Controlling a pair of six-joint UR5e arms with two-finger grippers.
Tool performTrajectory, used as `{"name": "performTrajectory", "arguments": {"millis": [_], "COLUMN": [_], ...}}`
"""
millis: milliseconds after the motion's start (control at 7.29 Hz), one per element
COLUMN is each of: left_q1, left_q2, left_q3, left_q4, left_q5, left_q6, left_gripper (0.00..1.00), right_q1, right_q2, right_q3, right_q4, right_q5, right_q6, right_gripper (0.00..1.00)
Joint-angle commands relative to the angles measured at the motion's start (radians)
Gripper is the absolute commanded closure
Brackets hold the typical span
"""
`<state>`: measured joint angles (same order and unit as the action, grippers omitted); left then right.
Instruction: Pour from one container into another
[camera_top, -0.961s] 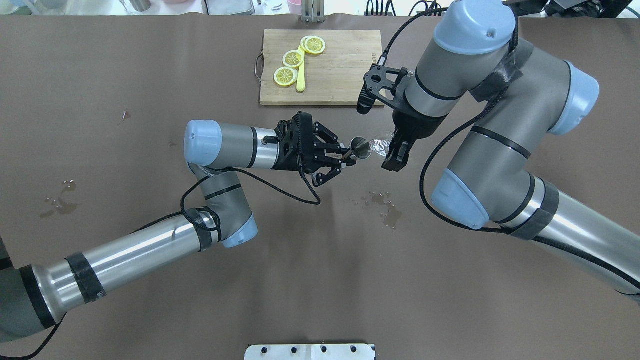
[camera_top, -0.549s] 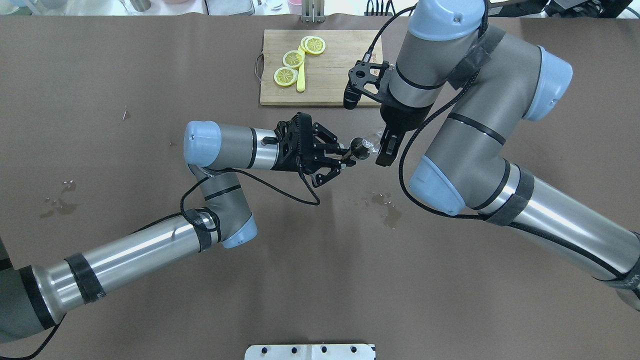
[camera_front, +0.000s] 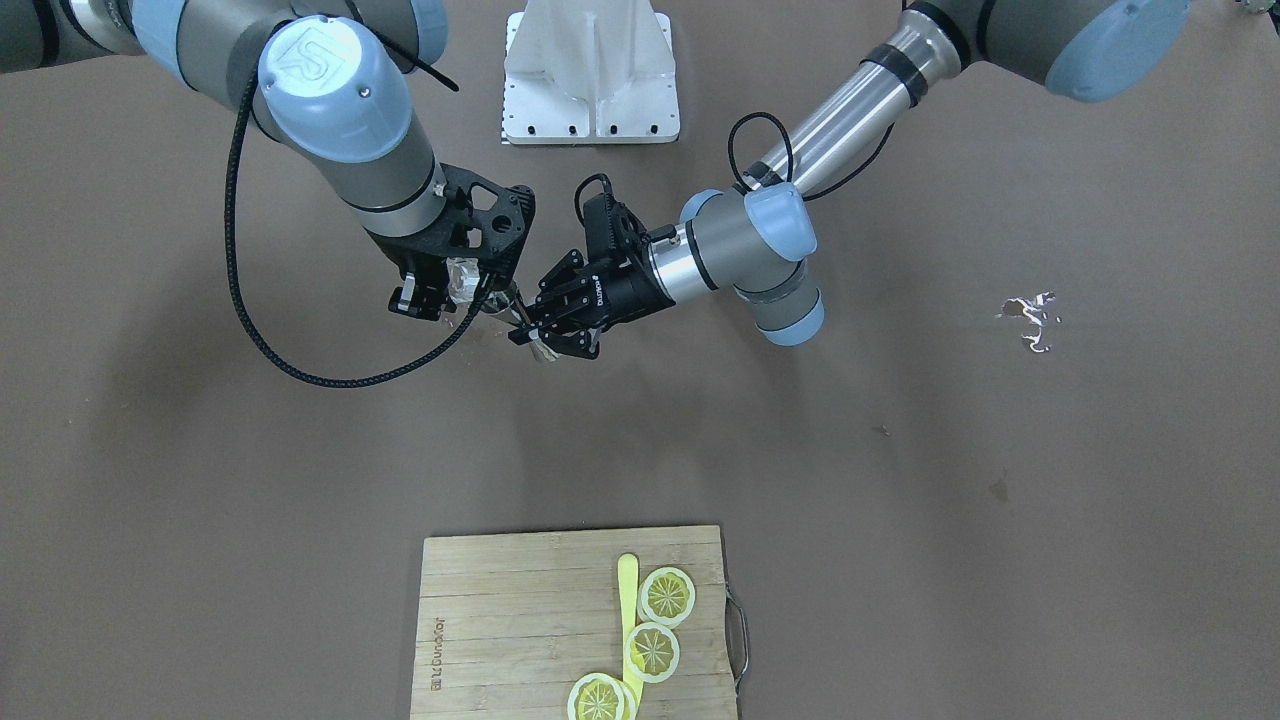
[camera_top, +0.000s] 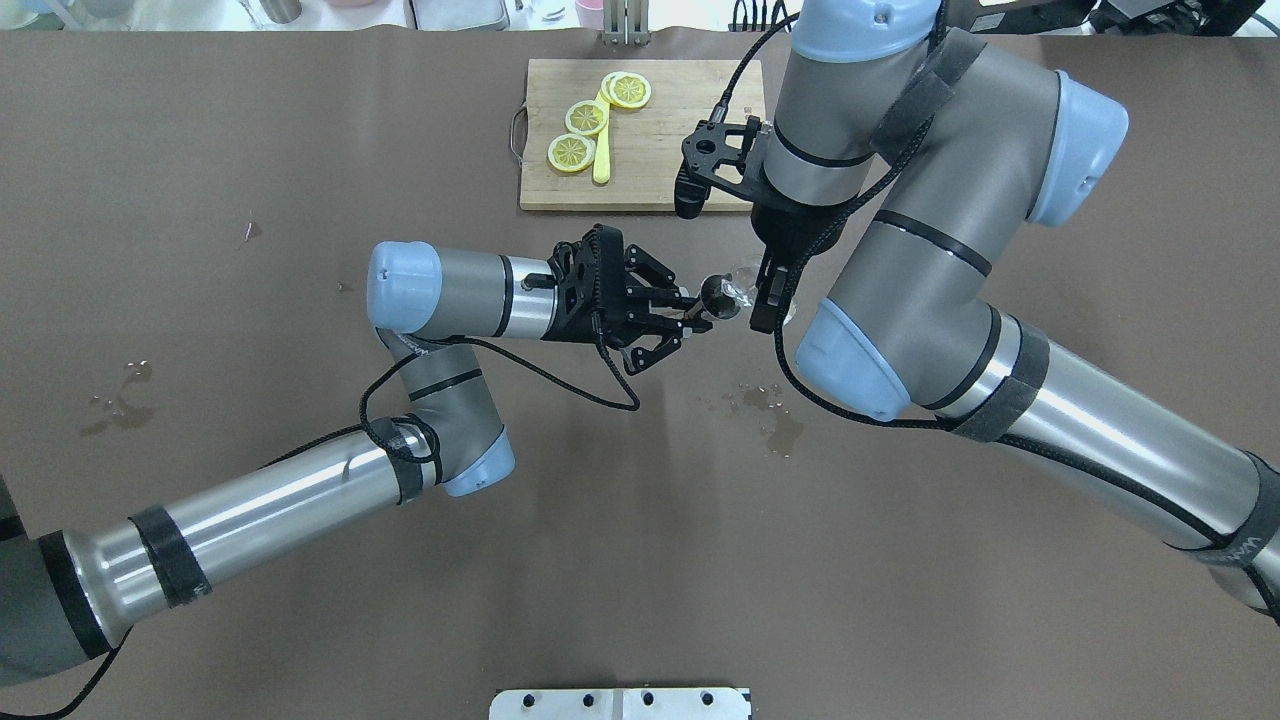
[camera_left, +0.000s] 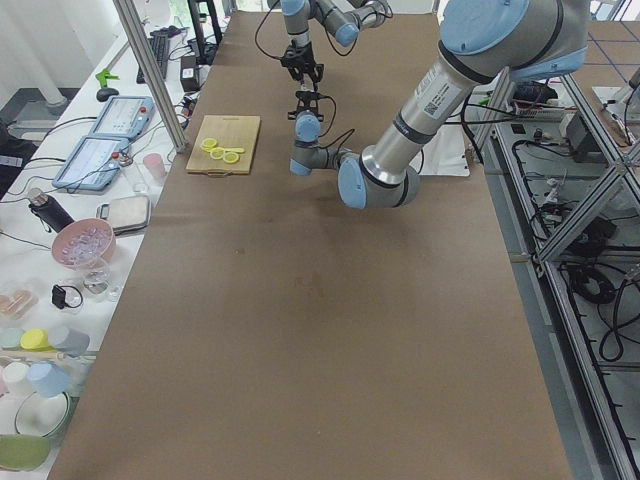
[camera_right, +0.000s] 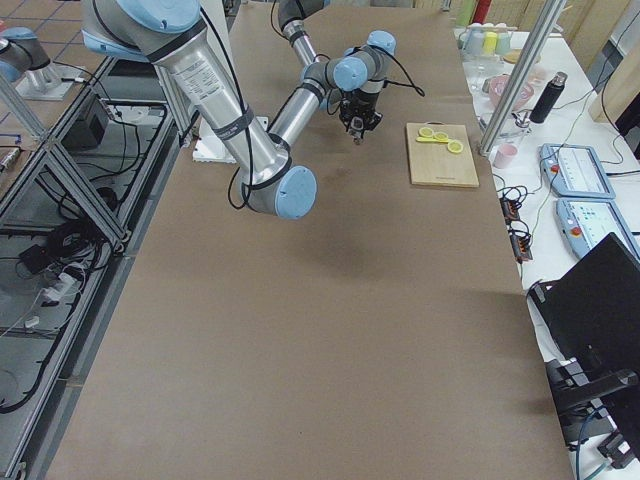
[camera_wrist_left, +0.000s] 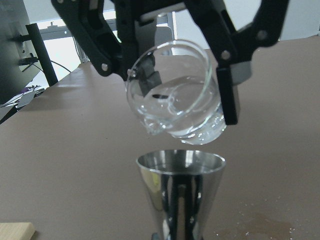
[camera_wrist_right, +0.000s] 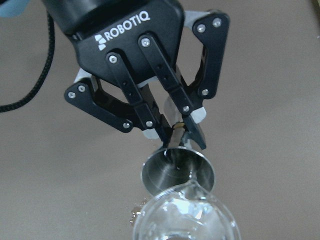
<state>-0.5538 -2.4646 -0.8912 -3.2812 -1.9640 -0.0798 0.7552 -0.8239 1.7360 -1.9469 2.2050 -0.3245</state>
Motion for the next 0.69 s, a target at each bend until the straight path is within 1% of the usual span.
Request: {"name": "performTrajectory", "arguments": {"millis": [0,549], "left_q1": [0.0,0.0], "left_q2": [0.0,-0.002], "left_q3": [0.0,0.0], "left_q4": [-0.005,-0.011], "left_q5": [0.002,0.002], "left_q6": [0.0,0.0], "left_gripper": [1.0,1.0], "right_q1": [0.001,0.001], "right_q2": [0.02,0.042], "right_q3": [-0.013,-0.021], "right_q4": [-0.053,-0.101], "right_q5": [-0.001,-0.001], "right_q6": [-0.053,-0.077], "right_gripper": [1.0,1.0]}}
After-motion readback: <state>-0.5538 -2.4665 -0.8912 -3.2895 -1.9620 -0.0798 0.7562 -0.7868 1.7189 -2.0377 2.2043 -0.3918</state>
